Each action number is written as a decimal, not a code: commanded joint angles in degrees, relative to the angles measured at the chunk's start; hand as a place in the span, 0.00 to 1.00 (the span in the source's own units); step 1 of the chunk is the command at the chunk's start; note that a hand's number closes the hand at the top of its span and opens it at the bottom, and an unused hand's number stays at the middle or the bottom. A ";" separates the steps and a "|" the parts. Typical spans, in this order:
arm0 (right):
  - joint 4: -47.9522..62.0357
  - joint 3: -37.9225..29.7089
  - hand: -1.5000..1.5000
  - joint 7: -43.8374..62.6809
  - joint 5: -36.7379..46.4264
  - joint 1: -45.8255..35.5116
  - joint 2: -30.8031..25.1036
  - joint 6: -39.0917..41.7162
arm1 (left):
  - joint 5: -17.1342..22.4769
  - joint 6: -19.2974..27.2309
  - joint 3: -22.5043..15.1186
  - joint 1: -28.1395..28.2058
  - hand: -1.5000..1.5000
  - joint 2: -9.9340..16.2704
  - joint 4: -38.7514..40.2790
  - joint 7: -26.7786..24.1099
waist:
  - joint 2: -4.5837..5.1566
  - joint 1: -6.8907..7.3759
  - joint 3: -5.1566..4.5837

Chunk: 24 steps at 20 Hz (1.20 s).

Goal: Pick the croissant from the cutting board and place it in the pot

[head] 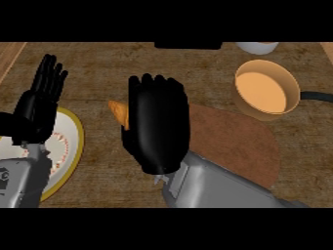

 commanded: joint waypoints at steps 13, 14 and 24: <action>-9.37 -23.50 1.00 -7.84 -2.14 8.99 -14.23 6.31 | 0.08 -0.24 1.90 1.28 0.50 -0.30 0.96 -2.22 | 0.25 -1.80 0.08; -12.43 -24.69 1.00 -10.65 -3.91 12.09 -17.70 6.39 | -1.53 1.80 0.90 -2.87 0.50 -0.79 2.53 0.02 | 0.25 -2.46 0.11; -0.43 -41.56 1.00 -33.14 -15.93 18.60 -25.14 -3.68 | 0.57 -1.36 2.58 1.76 0.50 1.17 -3.63 0.86 | 0.31 -1.30 0.10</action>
